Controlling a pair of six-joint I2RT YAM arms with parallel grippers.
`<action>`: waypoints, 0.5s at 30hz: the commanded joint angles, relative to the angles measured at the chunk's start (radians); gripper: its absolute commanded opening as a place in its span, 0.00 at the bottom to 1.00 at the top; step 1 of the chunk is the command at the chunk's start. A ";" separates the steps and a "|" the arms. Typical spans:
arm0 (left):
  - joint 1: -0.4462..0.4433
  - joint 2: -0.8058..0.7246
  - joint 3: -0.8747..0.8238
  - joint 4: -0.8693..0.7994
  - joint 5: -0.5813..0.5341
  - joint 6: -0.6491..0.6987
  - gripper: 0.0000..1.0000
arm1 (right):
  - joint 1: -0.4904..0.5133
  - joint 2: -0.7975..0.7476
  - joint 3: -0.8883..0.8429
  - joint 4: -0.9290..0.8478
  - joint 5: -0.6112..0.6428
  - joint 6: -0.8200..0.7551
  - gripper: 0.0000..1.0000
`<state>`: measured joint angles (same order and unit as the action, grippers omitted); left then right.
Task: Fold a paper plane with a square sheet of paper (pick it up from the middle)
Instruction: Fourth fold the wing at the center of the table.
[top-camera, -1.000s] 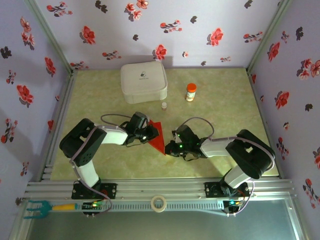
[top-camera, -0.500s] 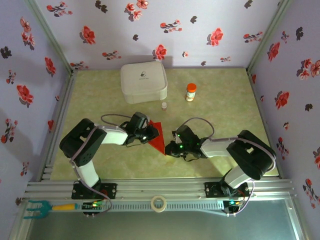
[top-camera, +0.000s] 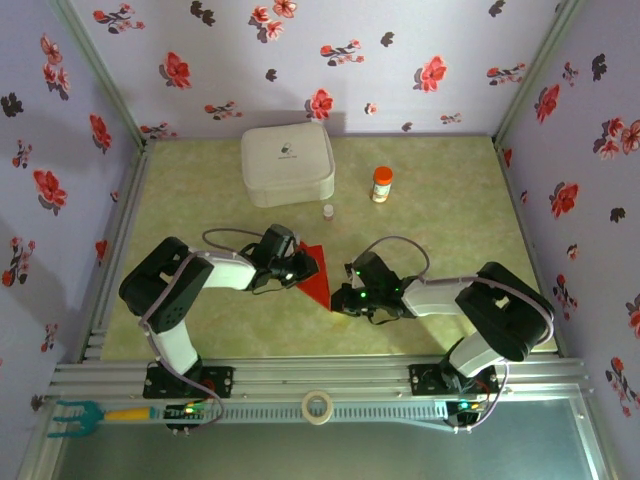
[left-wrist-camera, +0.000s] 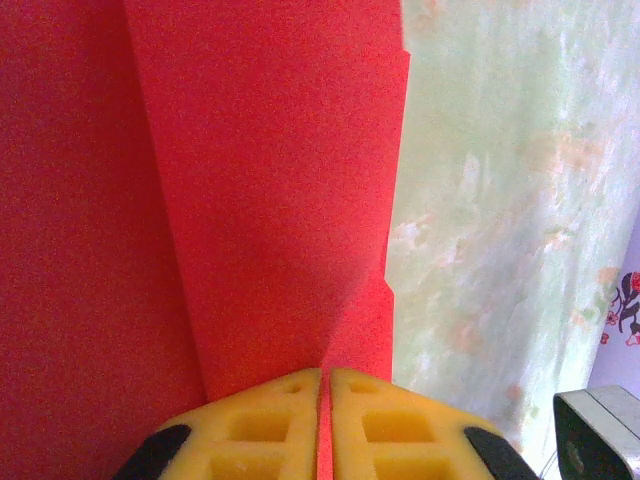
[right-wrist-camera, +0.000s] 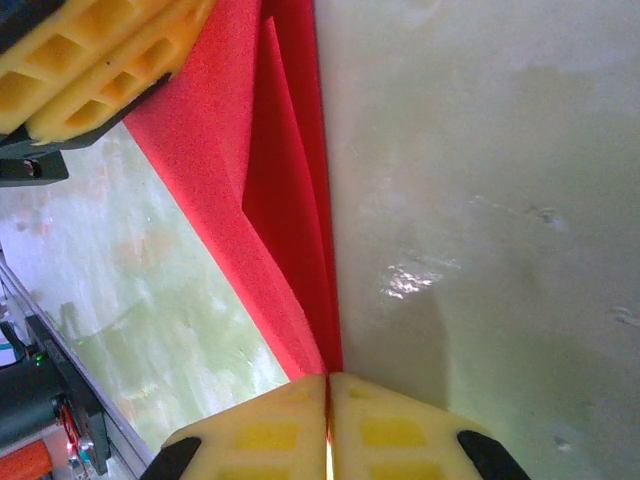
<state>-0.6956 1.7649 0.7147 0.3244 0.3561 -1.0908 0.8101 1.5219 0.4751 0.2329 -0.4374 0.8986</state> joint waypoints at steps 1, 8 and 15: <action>0.008 0.000 -0.027 -0.061 -0.045 0.006 0.12 | 0.019 -0.003 -0.041 -0.129 0.005 0.001 0.05; 0.008 0.001 -0.029 -0.059 -0.046 0.004 0.12 | 0.023 -0.014 -0.044 -0.138 0.012 0.003 0.11; 0.010 0.002 -0.031 -0.058 -0.045 0.003 0.12 | 0.024 -0.018 -0.051 -0.139 0.017 0.007 0.05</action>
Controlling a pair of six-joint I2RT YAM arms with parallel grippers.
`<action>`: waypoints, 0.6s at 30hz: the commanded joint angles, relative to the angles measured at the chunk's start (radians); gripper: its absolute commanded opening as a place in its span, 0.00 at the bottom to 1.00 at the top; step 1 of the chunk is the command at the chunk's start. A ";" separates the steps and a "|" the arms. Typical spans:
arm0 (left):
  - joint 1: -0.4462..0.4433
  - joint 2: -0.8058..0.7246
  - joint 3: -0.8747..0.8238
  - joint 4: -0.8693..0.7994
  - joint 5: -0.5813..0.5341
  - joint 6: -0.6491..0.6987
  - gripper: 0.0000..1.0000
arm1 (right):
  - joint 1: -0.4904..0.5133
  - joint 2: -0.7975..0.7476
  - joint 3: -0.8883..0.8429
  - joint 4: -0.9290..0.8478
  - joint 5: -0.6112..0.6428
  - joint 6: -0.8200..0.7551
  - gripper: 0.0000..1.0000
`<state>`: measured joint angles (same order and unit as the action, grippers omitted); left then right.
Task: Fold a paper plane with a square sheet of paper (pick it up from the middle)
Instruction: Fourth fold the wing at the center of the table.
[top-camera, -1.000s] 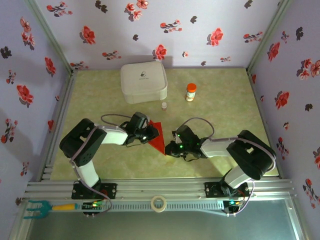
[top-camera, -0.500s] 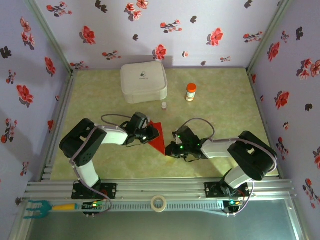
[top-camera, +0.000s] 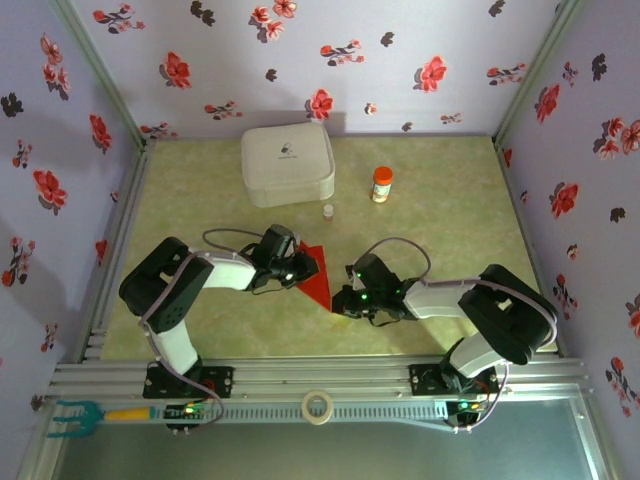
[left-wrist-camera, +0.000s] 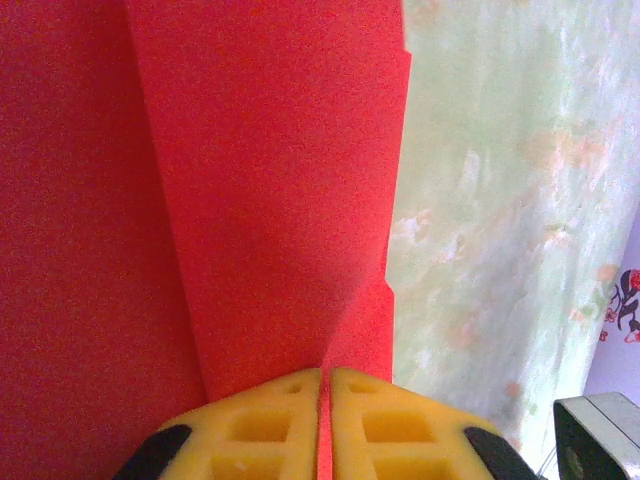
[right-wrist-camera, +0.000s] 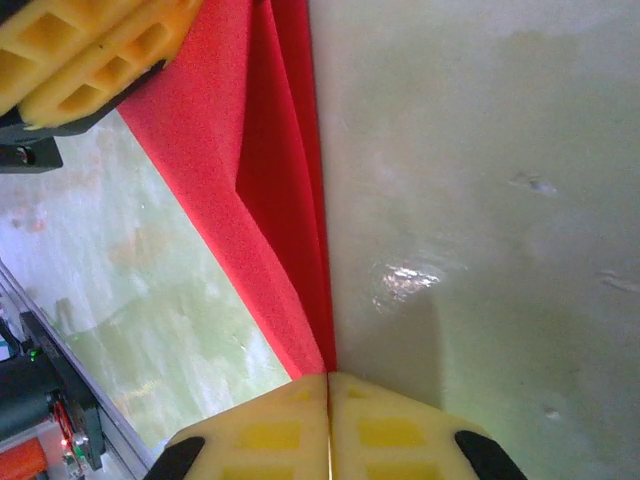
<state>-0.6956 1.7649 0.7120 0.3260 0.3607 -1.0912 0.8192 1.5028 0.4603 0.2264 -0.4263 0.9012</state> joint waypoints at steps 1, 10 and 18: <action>0.010 0.002 -0.029 -0.058 -0.050 0.002 0.12 | 0.016 0.001 -0.037 -0.138 0.011 0.004 0.05; 0.008 -0.001 -0.032 -0.056 -0.051 0.004 0.12 | 0.028 -0.059 -0.030 -0.188 0.029 0.010 0.17; 0.006 -0.001 -0.033 -0.056 -0.046 0.006 0.12 | 0.019 -0.229 0.073 -0.266 0.161 0.004 0.10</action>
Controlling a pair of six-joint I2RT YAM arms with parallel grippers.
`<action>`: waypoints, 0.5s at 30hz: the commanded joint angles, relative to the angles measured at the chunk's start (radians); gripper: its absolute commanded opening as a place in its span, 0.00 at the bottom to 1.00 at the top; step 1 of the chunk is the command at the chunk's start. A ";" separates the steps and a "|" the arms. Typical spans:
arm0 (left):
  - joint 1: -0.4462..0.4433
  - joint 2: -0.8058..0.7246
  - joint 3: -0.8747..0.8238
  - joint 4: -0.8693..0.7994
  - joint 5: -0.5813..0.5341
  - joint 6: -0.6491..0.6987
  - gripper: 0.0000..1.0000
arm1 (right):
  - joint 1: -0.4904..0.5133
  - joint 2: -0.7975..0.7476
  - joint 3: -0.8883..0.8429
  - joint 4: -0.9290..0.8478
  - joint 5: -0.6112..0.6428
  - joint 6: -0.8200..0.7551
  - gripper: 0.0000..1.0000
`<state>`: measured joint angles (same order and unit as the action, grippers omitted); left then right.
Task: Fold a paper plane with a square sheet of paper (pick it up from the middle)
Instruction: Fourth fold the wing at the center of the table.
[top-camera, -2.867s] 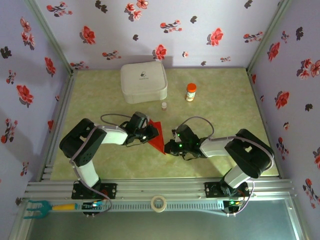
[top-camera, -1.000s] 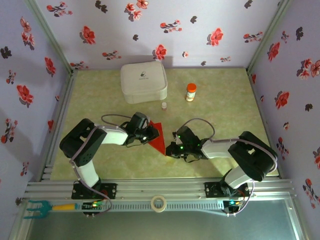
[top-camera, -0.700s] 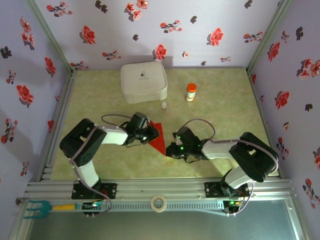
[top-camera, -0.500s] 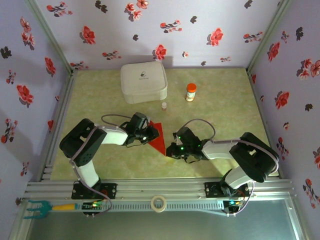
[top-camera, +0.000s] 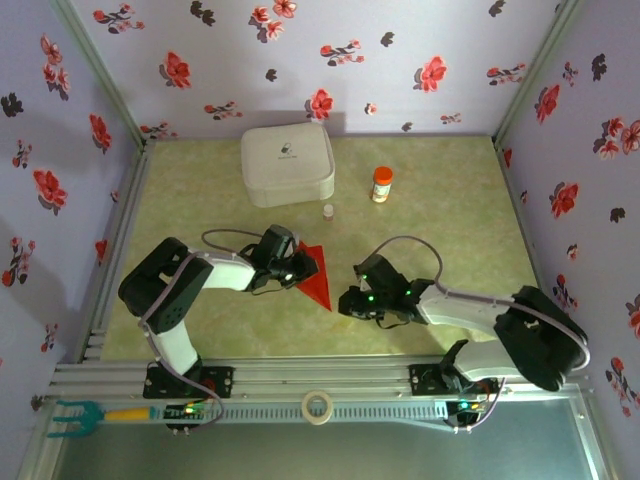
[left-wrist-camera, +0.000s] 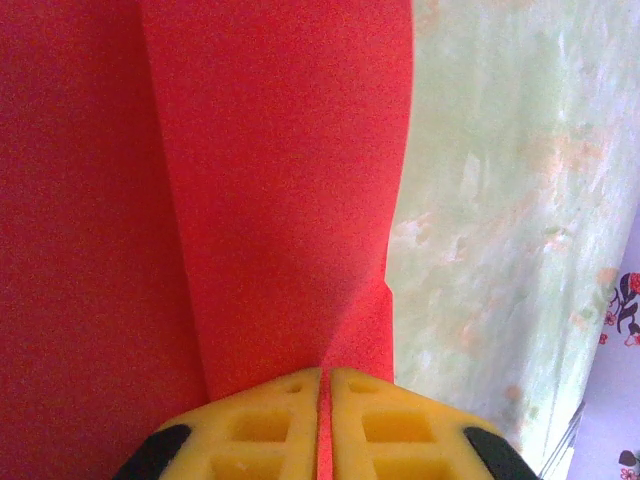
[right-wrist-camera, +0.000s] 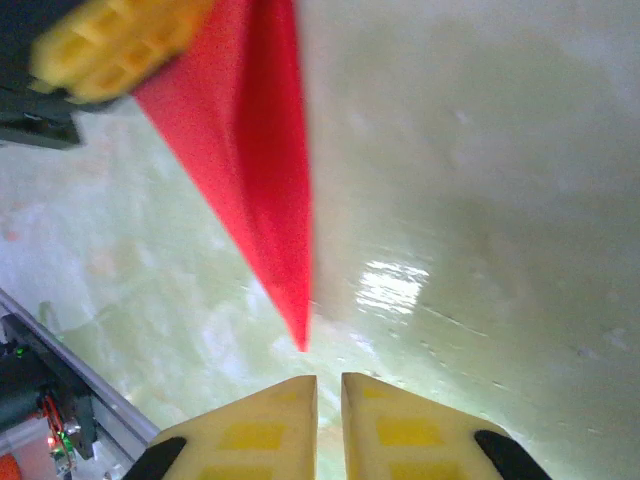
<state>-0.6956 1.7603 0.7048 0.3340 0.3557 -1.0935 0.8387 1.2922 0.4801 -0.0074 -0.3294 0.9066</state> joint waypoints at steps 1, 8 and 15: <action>0.006 0.002 -0.026 -0.065 -0.042 0.009 0.12 | -0.001 -0.005 0.066 -0.006 0.050 -0.001 0.08; 0.007 0.003 -0.025 -0.066 -0.040 0.008 0.12 | 0.018 0.227 0.257 0.060 -0.042 -0.021 0.01; 0.005 0.006 -0.022 -0.066 -0.038 0.008 0.12 | 0.030 0.363 0.344 0.025 -0.023 -0.046 0.00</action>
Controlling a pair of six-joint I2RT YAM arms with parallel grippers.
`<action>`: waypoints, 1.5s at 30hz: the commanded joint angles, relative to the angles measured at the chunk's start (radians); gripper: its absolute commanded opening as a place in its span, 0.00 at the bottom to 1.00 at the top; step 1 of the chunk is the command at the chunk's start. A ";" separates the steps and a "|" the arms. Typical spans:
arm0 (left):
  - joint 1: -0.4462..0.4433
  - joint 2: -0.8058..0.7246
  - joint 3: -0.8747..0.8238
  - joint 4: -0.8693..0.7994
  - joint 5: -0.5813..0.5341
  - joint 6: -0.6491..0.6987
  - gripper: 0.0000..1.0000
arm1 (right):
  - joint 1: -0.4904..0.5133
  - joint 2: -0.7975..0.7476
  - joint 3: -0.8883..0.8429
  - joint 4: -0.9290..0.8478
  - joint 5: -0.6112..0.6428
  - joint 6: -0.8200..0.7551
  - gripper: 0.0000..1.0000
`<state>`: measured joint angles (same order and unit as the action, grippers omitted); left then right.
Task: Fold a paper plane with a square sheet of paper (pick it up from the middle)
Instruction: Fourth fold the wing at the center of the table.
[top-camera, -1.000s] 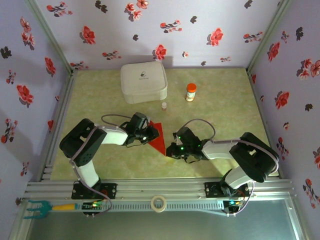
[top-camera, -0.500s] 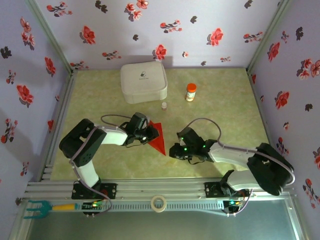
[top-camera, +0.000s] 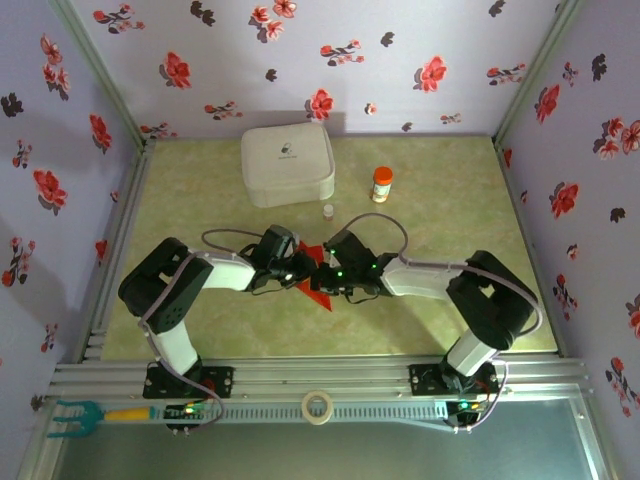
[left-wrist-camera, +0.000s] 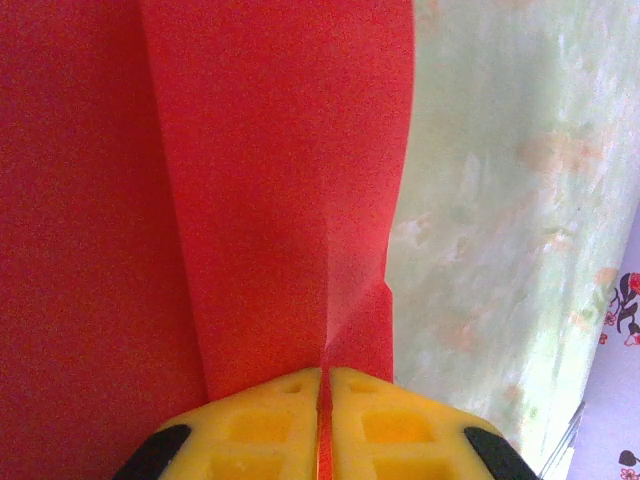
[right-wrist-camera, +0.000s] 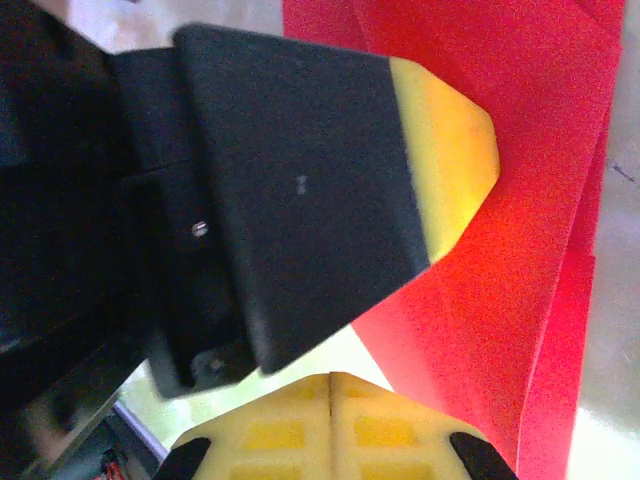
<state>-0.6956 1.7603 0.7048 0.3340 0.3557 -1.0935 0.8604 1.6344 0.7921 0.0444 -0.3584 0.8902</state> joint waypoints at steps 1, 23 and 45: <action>0.005 0.007 -0.022 -0.065 -0.038 0.009 0.12 | 0.011 0.031 0.042 -0.038 0.011 -0.036 0.00; 0.007 0.005 -0.014 -0.082 -0.037 0.016 0.12 | -0.002 0.094 -0.045 0.063 -0.008 0.003 0.00; 0.007 0.008 -0.014 -0.089 -0.042 0.016 0.12 | -0.004 0.006 -0.042 0.013 -0.035 -0.029 0.02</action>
<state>-0.6945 1.7599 0.7048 0.3328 0.3523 -1.0935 0.8501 1.6741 0.7063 0.1455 -0.3901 0.8967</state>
